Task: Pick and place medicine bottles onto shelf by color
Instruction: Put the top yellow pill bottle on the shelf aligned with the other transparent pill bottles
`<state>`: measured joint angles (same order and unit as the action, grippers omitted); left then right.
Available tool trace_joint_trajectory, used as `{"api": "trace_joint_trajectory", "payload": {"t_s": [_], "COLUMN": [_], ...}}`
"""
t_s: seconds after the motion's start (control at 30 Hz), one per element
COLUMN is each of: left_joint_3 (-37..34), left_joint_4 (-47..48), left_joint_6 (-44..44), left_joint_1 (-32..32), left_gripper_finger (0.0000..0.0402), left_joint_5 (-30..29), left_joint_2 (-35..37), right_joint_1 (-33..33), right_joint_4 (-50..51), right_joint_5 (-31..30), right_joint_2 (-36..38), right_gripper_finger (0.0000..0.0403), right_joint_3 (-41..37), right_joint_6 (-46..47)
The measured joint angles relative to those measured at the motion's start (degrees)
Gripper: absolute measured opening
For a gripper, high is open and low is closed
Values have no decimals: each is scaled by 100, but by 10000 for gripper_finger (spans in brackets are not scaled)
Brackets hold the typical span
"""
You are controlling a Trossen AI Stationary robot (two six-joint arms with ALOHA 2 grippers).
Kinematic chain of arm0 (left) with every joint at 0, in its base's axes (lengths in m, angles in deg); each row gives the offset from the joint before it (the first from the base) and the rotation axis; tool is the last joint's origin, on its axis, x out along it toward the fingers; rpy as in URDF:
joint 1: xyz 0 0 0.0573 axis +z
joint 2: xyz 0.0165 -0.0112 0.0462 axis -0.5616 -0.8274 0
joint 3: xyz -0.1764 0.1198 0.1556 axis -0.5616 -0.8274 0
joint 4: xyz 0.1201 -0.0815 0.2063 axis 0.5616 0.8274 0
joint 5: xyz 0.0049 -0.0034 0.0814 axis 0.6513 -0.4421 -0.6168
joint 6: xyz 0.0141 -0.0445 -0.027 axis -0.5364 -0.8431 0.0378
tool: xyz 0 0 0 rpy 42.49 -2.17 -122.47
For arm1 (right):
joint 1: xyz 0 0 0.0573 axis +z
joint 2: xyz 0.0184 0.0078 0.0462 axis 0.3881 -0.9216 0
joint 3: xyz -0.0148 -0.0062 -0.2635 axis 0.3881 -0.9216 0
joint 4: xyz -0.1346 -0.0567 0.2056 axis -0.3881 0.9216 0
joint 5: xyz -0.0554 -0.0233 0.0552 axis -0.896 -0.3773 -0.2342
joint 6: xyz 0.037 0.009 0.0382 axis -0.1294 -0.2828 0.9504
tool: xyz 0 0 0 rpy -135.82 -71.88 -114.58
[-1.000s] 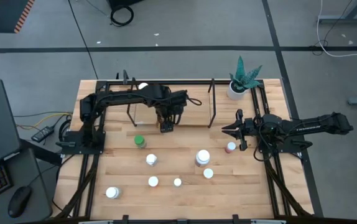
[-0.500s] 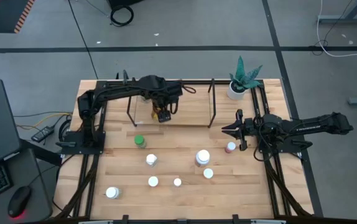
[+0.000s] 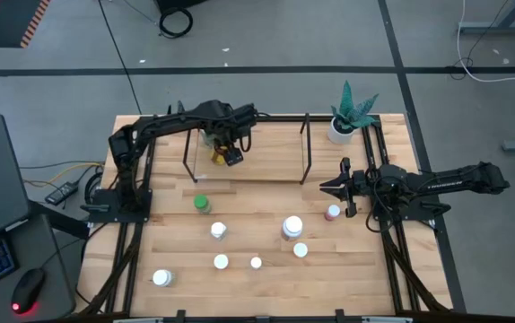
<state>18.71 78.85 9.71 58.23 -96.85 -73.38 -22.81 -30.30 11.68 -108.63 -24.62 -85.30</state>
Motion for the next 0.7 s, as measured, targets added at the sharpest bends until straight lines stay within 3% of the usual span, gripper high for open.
{"api": "trace_joint_trajectory", "payload": {"t_s": [0.2, 0.4, 0.7], "left_joint_3": [-28, 25, 662], "left_joint_4": [49, 179, 205], "left_joint_6": [14, 62, 229], "left_joint_1": [-27, -32, -78], "left_gripper_finger": [394, 390, 393], "left_joint_5": [20, 28, -95], "left_joint_2": [-36, -32, -28], "right_joint_1": [1, -1, 1], "right_joint_4": [0, 0, 0], "right_joint_5": [0, 0, 0], "right_joint_2": [0, -1, 1], "right_gripper_finger": [62, 62, 62], "right_joint_3": [0, 0, 0], "right_joint_6": [0, 0, 0]}}
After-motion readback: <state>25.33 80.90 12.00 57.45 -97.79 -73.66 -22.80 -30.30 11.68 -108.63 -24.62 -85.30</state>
